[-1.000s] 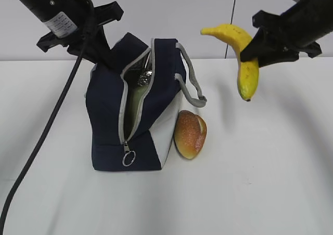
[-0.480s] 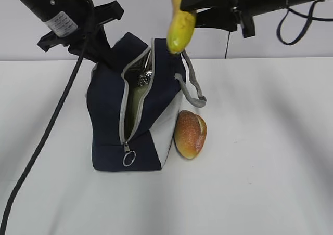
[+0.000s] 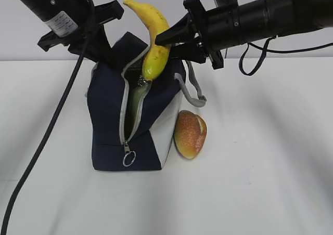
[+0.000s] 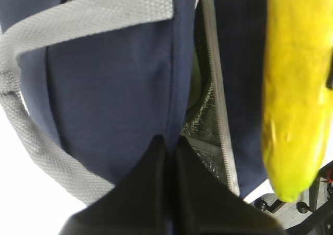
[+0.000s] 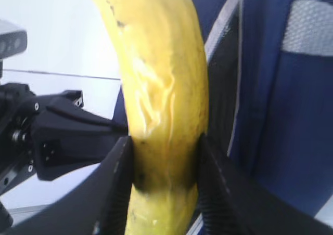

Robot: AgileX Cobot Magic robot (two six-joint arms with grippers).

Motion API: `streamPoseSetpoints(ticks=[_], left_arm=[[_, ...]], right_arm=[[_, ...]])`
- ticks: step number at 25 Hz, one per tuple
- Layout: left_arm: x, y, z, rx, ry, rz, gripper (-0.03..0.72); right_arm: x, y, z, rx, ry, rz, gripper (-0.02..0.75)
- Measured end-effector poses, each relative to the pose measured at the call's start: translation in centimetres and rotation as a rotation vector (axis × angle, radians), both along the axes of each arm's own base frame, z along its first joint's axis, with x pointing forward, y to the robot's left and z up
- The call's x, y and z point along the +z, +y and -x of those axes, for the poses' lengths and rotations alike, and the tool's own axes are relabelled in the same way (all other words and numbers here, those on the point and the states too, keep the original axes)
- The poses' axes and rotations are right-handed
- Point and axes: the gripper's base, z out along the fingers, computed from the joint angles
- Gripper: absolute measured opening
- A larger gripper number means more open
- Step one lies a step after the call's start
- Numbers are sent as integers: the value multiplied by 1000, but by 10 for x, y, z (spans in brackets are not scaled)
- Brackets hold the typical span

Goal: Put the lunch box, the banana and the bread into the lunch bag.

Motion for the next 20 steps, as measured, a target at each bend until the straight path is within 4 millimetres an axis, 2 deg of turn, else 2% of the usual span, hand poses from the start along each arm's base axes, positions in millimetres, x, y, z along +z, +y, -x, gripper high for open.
streamPoseSetpoints(ticks=[10, 20], left_arm=[[0, 0, -1, 3, -5, 2, 1], [0, 0, -1, 3, -8, -2, 1]], right_arm=[[-29, 15, -4, 21, 65, 3, 281], [-43, 8, 0, 73, 70, 206, 281]])
